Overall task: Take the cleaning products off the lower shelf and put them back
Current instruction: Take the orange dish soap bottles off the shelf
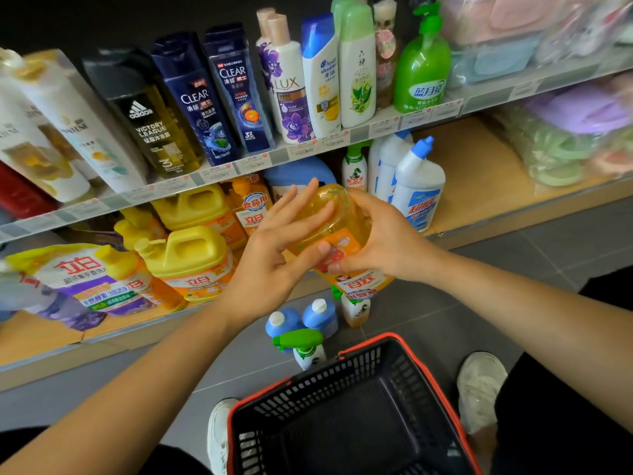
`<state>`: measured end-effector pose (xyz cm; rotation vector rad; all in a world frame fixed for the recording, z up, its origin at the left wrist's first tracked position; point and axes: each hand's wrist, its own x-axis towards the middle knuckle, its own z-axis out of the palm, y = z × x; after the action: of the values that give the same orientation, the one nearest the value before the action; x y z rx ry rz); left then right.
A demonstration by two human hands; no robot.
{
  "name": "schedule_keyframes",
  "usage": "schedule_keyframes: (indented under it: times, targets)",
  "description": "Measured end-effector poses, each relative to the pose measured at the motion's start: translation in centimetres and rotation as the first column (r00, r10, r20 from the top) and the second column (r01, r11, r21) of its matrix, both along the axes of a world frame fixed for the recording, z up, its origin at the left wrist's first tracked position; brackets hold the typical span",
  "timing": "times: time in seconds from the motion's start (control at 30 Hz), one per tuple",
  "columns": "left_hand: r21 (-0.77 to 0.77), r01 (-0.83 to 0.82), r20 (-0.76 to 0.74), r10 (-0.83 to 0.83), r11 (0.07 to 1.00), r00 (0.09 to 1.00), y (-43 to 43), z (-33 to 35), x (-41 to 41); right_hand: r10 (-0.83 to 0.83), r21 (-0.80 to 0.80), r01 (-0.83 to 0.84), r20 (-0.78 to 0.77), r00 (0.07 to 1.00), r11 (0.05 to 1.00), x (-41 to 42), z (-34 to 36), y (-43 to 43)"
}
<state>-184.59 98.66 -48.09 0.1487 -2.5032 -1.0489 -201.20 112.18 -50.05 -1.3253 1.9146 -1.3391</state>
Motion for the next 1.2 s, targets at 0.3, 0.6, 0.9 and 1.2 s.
schedule_keyframes:
  times: [0.3,0.6,0.9,1.2]
  targets:
    - [-0.002,-0.108,-0.171,0.106,0.994,0.98,0.0,-0.4,0.8,-0.067,0.034,0.068,-0.041,0.997,0.997,-0.1,-0.2,0.1]
    - [0.523,-0.151,-0.172,0.278,0.839,0.945,-1.4,0.5,0.7,-0.069,0.07,0.074,-0.074,0.995,0.995,-0.4,-0.5,0.0]
    - [0.766,-0.205,-0.026,0.348,0.609,0.937,-1.9,0.5,0.6,-0.043,0.065,0.048,-0.074,0.996,0.997,-0.5,-0.5,0.0]
    - [0.647,-0.233,-0.094,0.38,0.726,0.92,-2.0,0.0,0.6,-0.021,0.071,0.028,-0.093,0.995,0.997,-0.5,-0.7,0.1]
